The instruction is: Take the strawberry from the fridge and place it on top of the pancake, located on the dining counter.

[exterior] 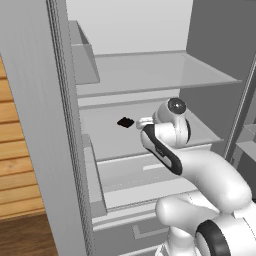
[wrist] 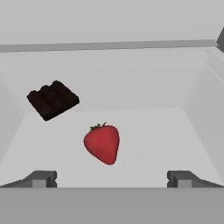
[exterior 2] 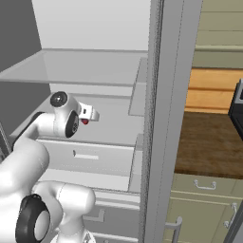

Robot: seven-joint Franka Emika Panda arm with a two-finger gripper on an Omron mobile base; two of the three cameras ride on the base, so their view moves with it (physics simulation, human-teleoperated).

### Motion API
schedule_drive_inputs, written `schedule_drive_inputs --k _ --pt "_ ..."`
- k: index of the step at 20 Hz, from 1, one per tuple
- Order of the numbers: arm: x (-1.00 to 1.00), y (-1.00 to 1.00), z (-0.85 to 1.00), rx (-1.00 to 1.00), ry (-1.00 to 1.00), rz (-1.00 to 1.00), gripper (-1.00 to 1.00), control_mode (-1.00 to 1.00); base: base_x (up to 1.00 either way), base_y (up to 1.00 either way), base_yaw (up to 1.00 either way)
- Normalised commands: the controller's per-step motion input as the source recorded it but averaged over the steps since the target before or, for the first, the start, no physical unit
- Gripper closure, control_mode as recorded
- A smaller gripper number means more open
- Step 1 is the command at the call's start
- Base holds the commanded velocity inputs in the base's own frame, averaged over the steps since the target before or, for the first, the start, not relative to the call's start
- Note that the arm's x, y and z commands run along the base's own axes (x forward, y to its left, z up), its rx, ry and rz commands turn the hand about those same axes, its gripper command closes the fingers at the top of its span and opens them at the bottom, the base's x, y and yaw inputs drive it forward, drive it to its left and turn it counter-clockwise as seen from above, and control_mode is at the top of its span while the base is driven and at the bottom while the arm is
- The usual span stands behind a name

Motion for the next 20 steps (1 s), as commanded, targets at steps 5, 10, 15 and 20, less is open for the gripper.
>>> schedule_drive_inputs --k 5,10,15,20 --pt "0.18 0.02 -0.03 0.0 0.0 0.0 -1.0 -1.0 0.0 0.0 0.0" --pt "0.2 0.08 -0.05 0.0 0.01 0.0 -1.0 -1.0 0.0 0.0 0.0" --pt "0.19 0.09 -0.2 0.0 0.04 0.0 -1.0 -1.0 0.0 0.0 0.0" --pt "0.23 0.02 -0.15 0.0 0.03 0.0 -1.0 -1.0 0.0 0.0 0.0"
